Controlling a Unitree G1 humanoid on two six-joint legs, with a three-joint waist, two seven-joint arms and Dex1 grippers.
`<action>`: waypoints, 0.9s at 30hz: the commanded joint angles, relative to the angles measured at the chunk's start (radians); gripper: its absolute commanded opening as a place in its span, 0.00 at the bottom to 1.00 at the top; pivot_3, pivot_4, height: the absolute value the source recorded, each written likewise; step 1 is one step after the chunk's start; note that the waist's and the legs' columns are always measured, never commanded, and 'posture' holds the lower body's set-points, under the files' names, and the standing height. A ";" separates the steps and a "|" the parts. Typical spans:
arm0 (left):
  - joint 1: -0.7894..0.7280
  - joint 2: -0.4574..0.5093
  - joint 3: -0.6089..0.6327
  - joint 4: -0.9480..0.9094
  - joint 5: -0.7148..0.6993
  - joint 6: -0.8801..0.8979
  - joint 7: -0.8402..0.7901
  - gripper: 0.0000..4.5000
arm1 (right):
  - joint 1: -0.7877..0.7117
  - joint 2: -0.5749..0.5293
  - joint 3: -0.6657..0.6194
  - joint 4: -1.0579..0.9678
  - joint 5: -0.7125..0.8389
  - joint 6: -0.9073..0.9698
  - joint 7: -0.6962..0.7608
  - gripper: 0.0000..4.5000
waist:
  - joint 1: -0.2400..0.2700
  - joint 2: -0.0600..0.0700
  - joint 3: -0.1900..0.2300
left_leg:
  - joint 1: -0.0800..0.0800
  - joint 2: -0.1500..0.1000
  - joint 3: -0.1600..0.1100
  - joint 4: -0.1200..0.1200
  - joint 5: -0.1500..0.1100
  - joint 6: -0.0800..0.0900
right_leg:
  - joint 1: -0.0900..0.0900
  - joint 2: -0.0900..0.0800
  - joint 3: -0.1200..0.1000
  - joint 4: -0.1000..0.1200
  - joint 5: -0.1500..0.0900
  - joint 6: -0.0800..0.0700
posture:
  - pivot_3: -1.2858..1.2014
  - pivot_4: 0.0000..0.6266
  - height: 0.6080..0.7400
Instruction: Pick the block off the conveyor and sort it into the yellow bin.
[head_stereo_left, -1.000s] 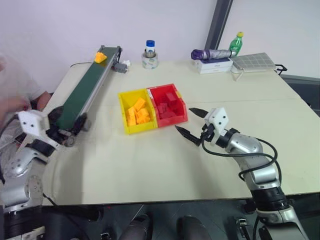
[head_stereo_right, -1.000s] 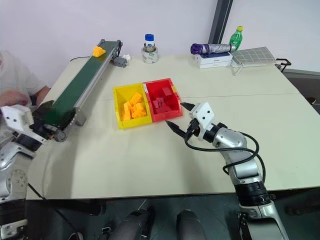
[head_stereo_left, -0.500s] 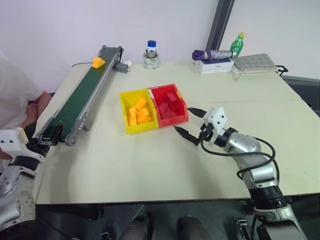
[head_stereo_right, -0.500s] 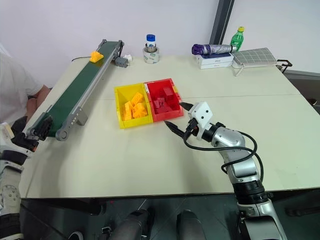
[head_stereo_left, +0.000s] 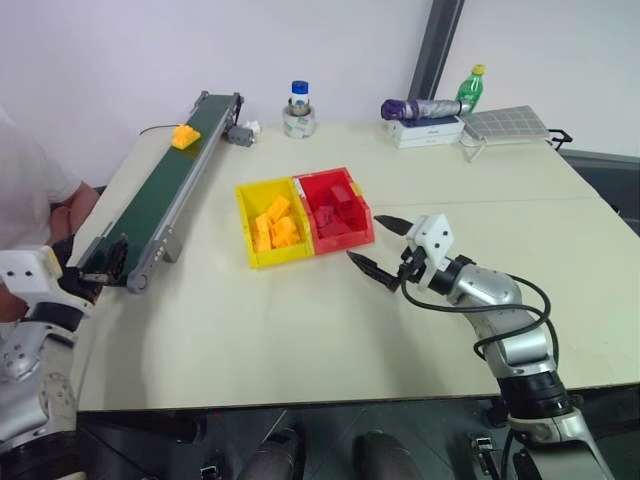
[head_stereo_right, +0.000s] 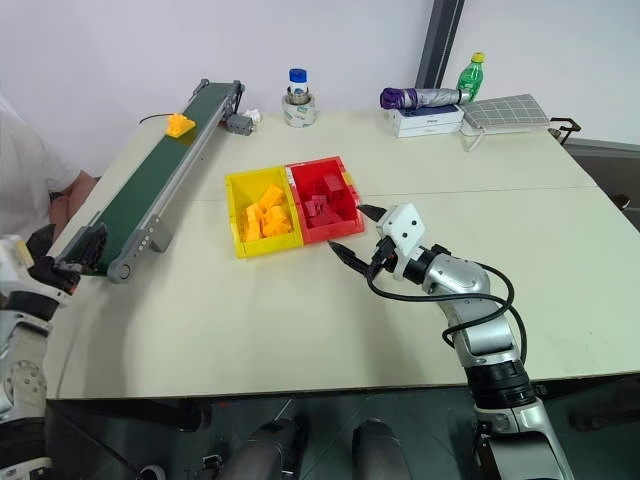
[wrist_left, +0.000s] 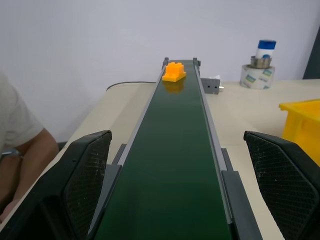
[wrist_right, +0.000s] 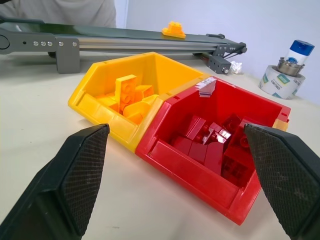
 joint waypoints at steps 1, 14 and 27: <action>-0.018 0.020 0.004 -0.013 0.015 -0.020 0.020 0.99 | -0.011 0.004 -0.008 -0.024 0.003 -0.022 -0.001 1.00 | 0.000 0.000 0.000 | 0.000 0.000 0.000 0.000 0.000 0.000 | 0.000 0.000 0.000 0.000 0.000 0.000 | 0.52 0.24 1.00; -0.058 0.024 -0.007 0.002 0.037 0.013 0.073 0.99 | -0.015 0.007 -0.017 -0.042 0.040 -0.024 0.023 1.00 | 0.000 0.000 0.000 | 0.000 0.000 0.000 0.000 0.000 0.000 | 0.000 0.000 0.000 0.000 0.001 0.001 | 0.52 0.24 1.00; -0.153 0.098 -0.028 0.089 0.064 0.026 0.061 0.99 | 0.012 -0.001 -0.007 -0.105 0.120 0.035 0.098 1.00 | 0.001 0.000 0.000 | 0.000 0.001 0.000 0.000 0.000 0.000 | 0.000 0.001 0.000 0.000 0.001 0.000 | 0.52 0.24 1.00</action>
